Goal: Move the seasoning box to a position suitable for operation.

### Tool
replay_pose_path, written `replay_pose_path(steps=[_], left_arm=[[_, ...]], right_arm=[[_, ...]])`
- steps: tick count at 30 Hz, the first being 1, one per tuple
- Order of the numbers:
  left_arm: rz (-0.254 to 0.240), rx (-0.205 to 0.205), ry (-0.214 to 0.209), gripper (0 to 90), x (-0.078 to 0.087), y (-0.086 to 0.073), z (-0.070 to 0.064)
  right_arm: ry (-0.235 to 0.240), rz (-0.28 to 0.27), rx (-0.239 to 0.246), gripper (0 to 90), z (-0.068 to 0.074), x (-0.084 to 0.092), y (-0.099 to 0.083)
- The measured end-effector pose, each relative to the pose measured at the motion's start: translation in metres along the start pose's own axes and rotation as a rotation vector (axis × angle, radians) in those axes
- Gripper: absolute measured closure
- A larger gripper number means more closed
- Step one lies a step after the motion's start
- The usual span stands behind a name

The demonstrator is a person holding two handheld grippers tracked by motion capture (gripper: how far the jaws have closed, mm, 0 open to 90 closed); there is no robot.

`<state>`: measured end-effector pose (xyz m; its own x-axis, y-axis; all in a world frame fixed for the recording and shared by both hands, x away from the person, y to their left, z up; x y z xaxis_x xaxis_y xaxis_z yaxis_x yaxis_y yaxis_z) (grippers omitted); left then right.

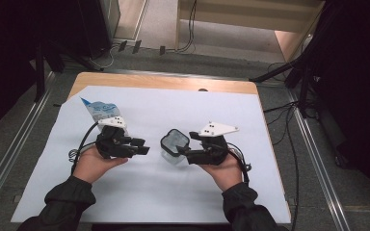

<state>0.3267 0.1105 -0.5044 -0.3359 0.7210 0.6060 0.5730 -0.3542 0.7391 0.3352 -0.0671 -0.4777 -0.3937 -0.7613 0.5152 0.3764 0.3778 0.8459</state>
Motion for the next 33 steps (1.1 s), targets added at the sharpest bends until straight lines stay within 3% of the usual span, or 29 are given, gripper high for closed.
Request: replay_pose_path(steps=[6, 9, 13, 16, 19, 21, 26, 29, 33], left_arm=[[0.027, -0.045, -0.014, 79.7, -0.009, 0.002, -0.001], [0.031, -0.075, -0.024, 83.6, -0.014, 0.002, 0.001], [0.041, -0.069, -0.04, 90.0, -0.018, 0.003, 0.003], [0.038, -0.055, -0.058, 90.0, -0.021, 0.008, 0.003], [0.048, -0.059, -0.049, 90.0, -0.024, 0.008, 0.005], [0.053, -0.066, -0.032, 90.0, -0.026, 0.008, 0.008], [0.026, -0.066, -0.04, 90.0, -0.03, 0.014, 0.01], [0.052, -0.059, -0.031, 90.0, -0.036, 0.012, 0.012], [0.051, -0.041, -0.042, 90.0, -0.039, 0.012, 0.014]], right_arm=[[-0.008, -0.035, -0.017, 57.9, -0.002, 0.02, -0.01], [0.023, -0.016, -0.051, 62.7, -0.003, 0.022, -0.02], [0.023, 0.008, -0.059, 71.6, -0.001, 0.023, -0.032], [0.025, 0.008, -0.065, 80.4, 0.001, 0.023, -0.037], [0.048, 0.019, -0.09, 90.0, 0.003, 0.02, -0.046], [0.07, 0.048, -0.118, 90.0, 0.004, 0.016, -0.052], [0.1, 0.092, -0.101, 90.0, 0.011, 0.007, -0.061], [0.125, 0.113, -0.099, 90.0, 0.017, 0.001, -0.065], [0.131, 0.143, -0.096, 90.0, 0.02, -0.008, -0.07]])
Point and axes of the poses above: each handheld gripper's, and its own axes: x roughly backward along the jaws, y roughly out of its top, z roughly to its left, the point moved 9 cm from there along -x, roughly forward along the jaws, and after that the axes turned 4 degrees about y, right-handed, at the moved point
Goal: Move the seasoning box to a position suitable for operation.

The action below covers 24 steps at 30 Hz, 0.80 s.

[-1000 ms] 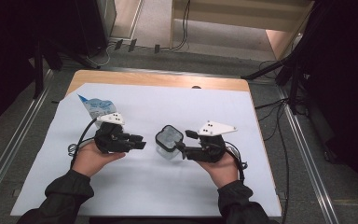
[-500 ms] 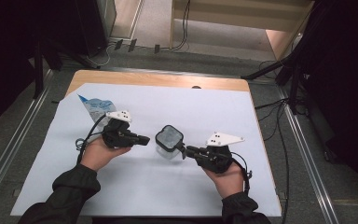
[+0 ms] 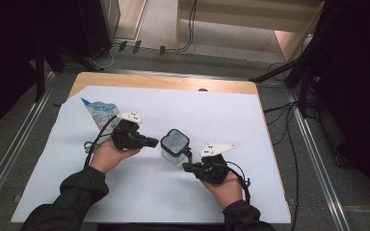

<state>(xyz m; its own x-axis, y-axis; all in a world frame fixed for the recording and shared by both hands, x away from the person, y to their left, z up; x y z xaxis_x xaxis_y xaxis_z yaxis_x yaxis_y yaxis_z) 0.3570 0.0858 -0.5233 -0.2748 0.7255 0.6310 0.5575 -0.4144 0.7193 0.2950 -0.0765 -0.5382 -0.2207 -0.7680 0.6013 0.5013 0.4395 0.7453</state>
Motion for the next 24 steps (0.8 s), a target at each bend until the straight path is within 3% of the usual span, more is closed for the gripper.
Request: replay_pose_path(steps=[7, 16, 24], left_arm=[[0.002, 0.009, -0.01, 90.0, -0.003, 0.0, 0.0], [0.008, 0.012, -0.011, 90.0, -0.006, 0.0, 0.001], [0.011, 0.009, -0.016, 89.9, -0.007, -0.001, -0.001]], right_arm=[[-0.014, 0.017, -0.005, 90.0, -0.005, -0.009, -0.002], [-0.026, -0.009, -0.045, 90.0, -0.017, -0.005, 0.001], [-0.039, -0.006, -0.046, 90.0, -0.02, -0.006, 0.002]])
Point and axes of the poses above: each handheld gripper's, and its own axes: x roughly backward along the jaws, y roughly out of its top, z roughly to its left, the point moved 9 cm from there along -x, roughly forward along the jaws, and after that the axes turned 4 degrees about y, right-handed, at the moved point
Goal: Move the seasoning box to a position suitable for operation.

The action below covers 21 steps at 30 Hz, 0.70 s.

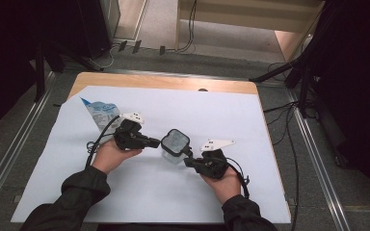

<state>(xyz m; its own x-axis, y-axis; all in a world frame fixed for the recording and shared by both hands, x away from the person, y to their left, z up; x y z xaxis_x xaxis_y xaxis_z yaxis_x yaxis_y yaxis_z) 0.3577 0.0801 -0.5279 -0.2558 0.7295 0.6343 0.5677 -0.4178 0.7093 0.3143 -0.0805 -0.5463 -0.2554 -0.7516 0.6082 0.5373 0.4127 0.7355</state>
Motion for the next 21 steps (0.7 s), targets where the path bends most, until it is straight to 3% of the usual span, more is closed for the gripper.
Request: replay_pose_path(steps=[21], left_arm=[[-0.011, -0.017, -0.05, 89.8, -0.013, 0.004, -0.018]], right_arm=[[-0.06, -0.038, -0.061, 90.0, -0.037, 0.011, 0.007]])
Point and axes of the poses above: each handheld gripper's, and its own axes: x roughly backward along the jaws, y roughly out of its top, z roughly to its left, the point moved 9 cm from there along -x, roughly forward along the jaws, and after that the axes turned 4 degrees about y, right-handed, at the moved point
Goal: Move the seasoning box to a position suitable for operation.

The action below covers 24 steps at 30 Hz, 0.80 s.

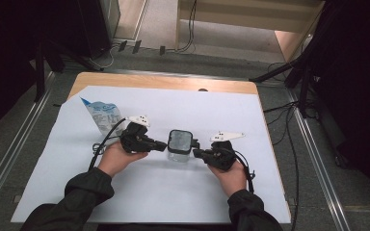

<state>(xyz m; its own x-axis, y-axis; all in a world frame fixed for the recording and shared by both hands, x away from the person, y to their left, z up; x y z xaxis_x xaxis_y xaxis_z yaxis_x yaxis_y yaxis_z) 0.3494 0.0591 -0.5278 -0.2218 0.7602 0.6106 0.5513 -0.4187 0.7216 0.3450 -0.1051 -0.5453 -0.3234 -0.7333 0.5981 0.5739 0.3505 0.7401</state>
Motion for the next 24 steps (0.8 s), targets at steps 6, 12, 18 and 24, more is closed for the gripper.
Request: replay_pose_path(steps=[6, 12, 18, 24], left_arm=[[0.002, -0.009, 0.001, 89.2, -0.006, 0.001, -0.005], [0.004, -0.029, 0.061, 75.5, -0.001, 0.0, 0.004], [0.001, -0.088, 0.038, 47.2, 0.004, -0.002, 0.004], [-0.001, -0.094, -0.021, 28.7, 0.001, 0.003, -0.004]], right_arm=[[-0.025, -0.003, -0.008, 90.0, -0.012, 0.002, 0.002], [-0.021, -0.006, 0.004, 90.0, -0.011, 0.008, 0.003], [-0.016, -0.006, 0.009, 90.0, -0.013, 0.016, 0.006], [-0.042, -0.031, -0.001, 90.0, -0.022, 0.026, 0.01]])
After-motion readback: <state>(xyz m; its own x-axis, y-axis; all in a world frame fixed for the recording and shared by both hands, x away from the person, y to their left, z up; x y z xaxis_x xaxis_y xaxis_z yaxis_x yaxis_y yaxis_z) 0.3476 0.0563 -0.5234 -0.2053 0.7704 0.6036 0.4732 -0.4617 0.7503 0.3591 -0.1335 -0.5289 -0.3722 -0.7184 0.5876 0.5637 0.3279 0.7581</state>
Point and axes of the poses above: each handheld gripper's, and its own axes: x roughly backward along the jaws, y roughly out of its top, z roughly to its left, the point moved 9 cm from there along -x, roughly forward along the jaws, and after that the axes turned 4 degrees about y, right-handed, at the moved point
